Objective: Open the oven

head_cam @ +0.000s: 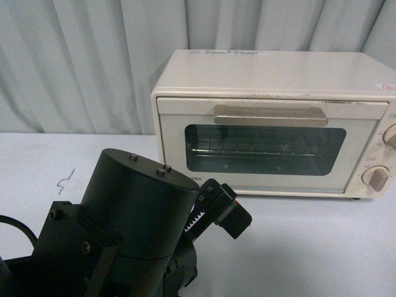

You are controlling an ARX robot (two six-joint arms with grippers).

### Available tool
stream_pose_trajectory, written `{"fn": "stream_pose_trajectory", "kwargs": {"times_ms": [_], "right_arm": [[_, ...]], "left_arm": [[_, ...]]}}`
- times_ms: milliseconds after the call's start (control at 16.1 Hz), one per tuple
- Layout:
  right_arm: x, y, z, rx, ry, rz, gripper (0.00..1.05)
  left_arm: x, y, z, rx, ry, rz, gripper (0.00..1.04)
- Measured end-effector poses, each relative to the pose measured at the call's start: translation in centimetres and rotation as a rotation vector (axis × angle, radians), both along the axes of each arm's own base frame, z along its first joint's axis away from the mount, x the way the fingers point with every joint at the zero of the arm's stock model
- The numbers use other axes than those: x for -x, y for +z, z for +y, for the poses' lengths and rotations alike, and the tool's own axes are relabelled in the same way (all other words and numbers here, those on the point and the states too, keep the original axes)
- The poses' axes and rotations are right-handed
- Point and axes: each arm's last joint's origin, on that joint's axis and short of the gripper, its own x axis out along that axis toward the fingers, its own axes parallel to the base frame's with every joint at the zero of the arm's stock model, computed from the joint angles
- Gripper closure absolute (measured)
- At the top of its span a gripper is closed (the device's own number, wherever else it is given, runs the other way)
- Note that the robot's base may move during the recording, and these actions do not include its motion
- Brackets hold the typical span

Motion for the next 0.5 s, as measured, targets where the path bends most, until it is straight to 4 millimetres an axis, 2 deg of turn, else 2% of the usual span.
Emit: {"fn": "stream_pose_trajectory", "kwargs": {"times_ms": [186, 496], "right_arm": [[0.00, 0.00, 0.00, 0.000, 0.000, 0.000, 0.06], [0.00, 0.00, 0.00, 0.000, 0.000, 0.000, 0.06]], "left_arm": [[0.59, -1.03, 0.54, -0.017, -0.005, 0.034, 0.07], [0.73, -1.17, 0.44, -0.020, -0.011, 0.040, 0.07]]}}
